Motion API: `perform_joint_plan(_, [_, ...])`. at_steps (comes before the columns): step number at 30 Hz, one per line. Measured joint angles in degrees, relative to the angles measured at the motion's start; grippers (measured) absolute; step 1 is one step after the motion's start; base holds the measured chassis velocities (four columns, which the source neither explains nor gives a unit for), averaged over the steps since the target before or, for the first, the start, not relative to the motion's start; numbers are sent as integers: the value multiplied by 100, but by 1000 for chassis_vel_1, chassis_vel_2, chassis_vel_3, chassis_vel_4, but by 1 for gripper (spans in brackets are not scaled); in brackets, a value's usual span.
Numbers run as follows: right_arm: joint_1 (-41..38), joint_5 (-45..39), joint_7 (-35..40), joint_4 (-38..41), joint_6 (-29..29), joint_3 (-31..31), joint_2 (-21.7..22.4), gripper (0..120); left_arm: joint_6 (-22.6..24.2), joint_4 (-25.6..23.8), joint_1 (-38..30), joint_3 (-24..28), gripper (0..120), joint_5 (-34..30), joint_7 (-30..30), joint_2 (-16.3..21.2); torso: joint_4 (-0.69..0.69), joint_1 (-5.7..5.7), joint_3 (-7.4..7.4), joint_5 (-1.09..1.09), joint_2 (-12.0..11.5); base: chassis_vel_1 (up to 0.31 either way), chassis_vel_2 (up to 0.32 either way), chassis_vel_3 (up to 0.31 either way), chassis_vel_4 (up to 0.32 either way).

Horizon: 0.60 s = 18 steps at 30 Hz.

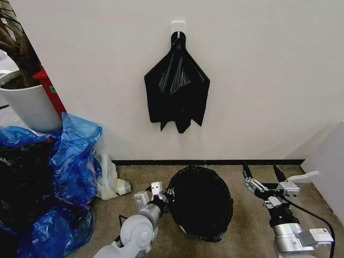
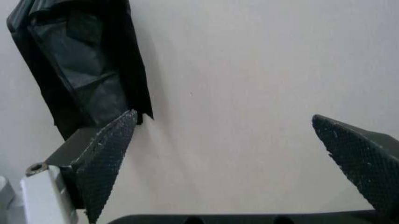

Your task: Place the garbage bag over the trash bin.

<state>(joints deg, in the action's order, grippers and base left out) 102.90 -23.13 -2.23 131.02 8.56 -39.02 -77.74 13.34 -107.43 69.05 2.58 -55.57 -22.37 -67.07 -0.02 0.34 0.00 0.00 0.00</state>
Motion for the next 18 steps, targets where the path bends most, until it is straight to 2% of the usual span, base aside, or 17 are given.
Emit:
perform_joint_plan(4, [5,-18,80,3,4,20,29,100,-45,65,8,0,35,67,115,6,0,0,0,0,0,0,0,0,0])
perform_joint_plan(6, [1,-23,94,3,4,20,37,100,-47,64,10,0,36,68,119,11,0,0,0,0,0,0,0,0,0])
perform_joint_plan(12, [-37,-59,128,11,2,30,68,100,-128,-94,78,-29,62,65,266,144,0,0,0,0,0,0,0,0,0])
perform_joint_plan(14, [-41,-61,129,12,2,33,70,100,-139,-106,85,-32,63,67,282,155,0,0,0,0,0,0,0,0,0])
perform_joint_plan(18, [-63,-66,140,15,-1,65,72,100,-253,-243,157,-68,85,142,391,270,0,0,0,0,0,0,0,0,0])
